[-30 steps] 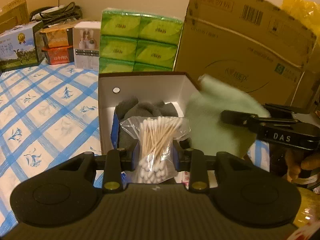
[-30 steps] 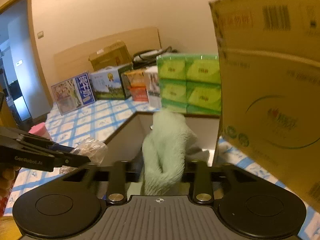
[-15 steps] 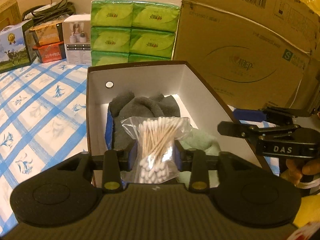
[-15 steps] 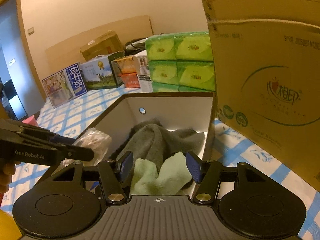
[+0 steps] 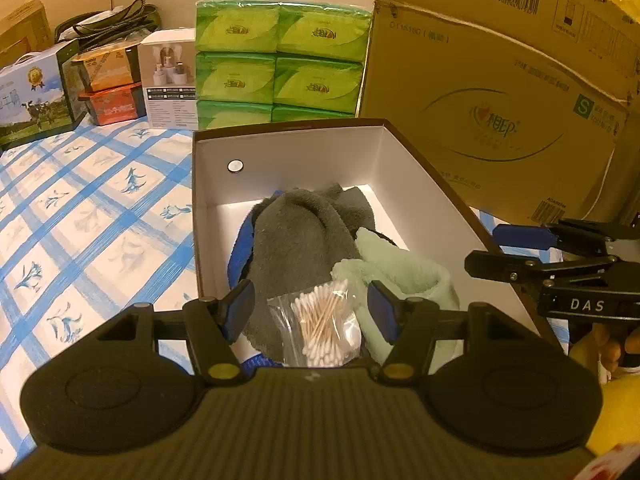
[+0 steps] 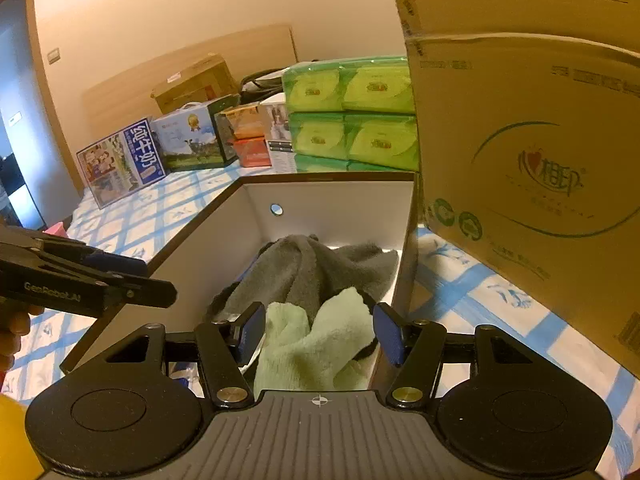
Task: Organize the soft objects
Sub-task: 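Open both tools to drop the swab bag and green towel into the box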
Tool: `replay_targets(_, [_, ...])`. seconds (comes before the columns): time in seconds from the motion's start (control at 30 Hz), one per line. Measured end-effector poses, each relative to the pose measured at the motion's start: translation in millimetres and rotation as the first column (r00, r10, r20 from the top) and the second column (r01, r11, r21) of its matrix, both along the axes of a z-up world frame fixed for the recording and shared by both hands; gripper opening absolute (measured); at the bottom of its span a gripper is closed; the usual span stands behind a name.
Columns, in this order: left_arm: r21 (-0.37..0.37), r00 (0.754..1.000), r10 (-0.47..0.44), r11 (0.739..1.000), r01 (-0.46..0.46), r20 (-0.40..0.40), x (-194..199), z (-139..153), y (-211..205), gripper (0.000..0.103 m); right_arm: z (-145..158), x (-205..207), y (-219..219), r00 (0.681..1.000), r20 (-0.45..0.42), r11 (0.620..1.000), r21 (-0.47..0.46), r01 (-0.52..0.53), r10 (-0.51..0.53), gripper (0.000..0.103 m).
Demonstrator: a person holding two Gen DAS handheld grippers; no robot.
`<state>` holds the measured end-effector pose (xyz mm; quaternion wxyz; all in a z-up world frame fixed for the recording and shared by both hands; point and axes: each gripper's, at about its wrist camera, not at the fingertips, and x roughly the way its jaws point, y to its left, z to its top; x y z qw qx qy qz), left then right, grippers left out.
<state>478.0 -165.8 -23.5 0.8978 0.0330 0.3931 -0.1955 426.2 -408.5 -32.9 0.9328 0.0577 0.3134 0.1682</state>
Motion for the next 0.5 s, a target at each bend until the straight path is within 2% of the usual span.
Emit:
replay_targets(0.33, [-0.029, 1.0, 0.023, 0.999, -0.022, 0.01, -34.0, 23.2, 18.1, 0.059, 20.6, -32.5, -5.9, 0.998, 0.013, 0.998, 0.012, 0.055, -0.055, 0.06])
replay_targets(0.5, [-0.055, 0.999, 0.049, 0.997, -0.049, 0.002, -56.1, 34.4, 32.1, 0.059, 32.8, -57.9, -10.4, 0.994, 0.021, 0.993, 0.065, 0.103, -0.105, 0.06])
